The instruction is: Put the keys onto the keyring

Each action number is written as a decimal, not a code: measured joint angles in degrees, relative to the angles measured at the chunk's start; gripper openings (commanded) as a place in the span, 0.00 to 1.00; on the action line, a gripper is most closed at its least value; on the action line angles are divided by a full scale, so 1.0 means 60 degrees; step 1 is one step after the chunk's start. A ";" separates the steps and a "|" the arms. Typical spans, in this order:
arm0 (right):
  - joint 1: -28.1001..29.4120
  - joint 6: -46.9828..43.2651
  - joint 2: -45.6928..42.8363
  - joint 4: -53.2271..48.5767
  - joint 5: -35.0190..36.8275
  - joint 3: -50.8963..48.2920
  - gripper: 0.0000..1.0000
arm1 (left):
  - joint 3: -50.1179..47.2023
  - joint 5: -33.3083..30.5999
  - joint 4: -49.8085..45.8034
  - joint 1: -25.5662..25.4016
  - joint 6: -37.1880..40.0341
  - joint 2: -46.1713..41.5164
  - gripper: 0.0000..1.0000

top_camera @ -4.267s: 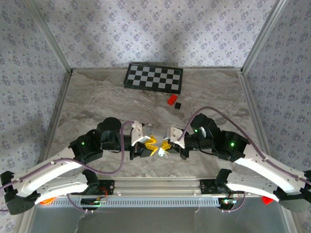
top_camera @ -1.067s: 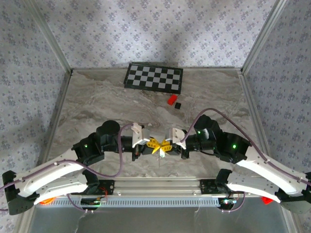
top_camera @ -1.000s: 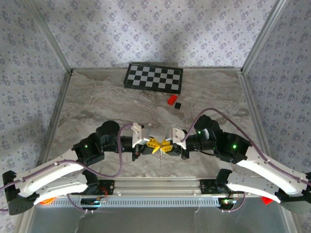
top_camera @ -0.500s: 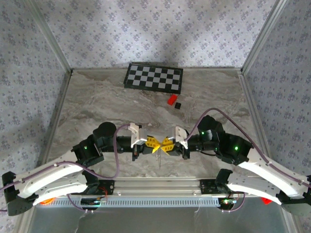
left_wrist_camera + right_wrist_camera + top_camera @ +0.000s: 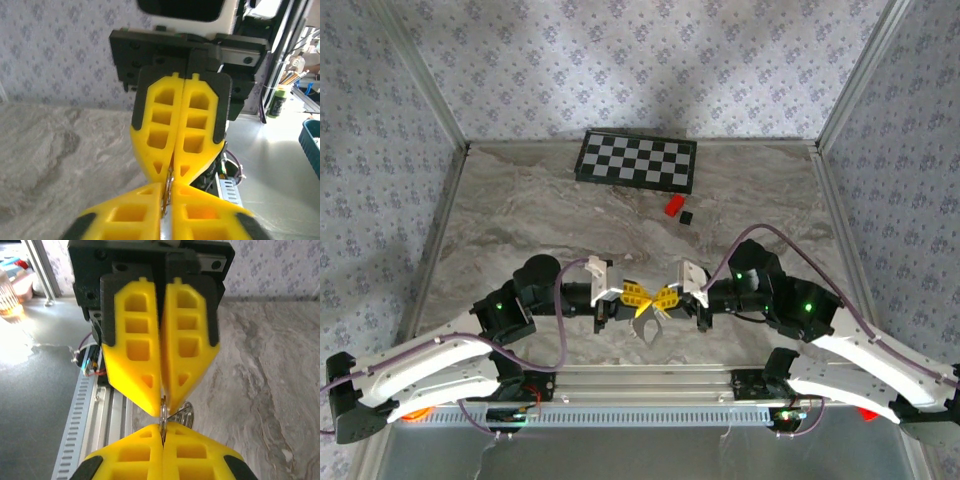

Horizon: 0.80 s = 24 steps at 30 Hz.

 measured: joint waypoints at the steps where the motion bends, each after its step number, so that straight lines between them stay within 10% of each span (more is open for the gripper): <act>1: 0.0000 -0.0106 0.0062 -0.0219 0.0095 0.0124 0.00 | 0.0120 -0.0168 -0.0357 0.0004 0.0058 0.0011 0.26; 24: 0.0958 -0.1730 0.1617 -0.2677 0.2186 0.1927 0.00 | 0.1209 -0.1031 -0.2790 0.0011 0.0780 0.0605 0.22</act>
